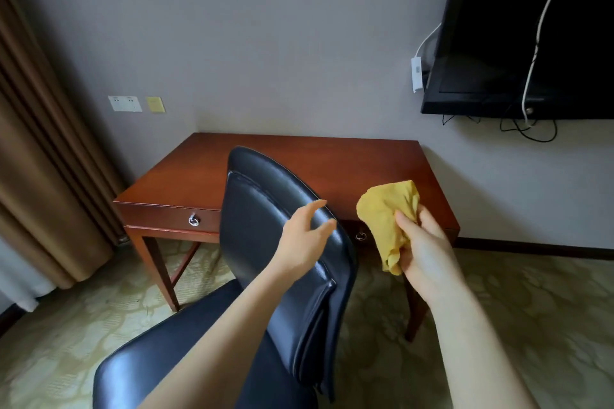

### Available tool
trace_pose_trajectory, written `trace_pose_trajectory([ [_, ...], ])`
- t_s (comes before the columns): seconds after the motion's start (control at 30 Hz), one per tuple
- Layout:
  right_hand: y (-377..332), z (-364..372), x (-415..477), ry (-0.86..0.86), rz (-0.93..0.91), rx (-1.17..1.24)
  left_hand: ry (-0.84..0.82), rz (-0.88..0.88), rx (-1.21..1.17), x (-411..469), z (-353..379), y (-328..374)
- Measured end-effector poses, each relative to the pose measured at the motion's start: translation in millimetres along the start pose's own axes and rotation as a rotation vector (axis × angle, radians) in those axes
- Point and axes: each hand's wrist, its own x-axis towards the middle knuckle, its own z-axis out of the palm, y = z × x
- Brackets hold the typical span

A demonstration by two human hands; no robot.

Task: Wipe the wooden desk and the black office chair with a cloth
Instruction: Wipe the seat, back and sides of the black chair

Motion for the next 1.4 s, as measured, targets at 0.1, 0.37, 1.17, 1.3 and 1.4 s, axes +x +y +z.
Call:
trace_pose_trajectory([
  [0.1,9,-17,2,0.150,-0.027,-0.036,-0.118,0.096,0.466,7,25,-2],
  [0.37,29,-49,2,0.135,0.147,0.104,-0.051,0.128,0.662,1,63,-10],
  [1.17,39,16,-70,0.030,0.114,0.013,-0.342,0.335,0.461,-156,4,-24],
  [1.3,56,49,-103,0.149,0.033,-0.091,-0.427,0.432,0.446,-198,-32,-40],
  [1.4,72,66,-138,0.210,-0.018,-0.183,-0.480,0.449,0.438,-230,-61,-47],
])
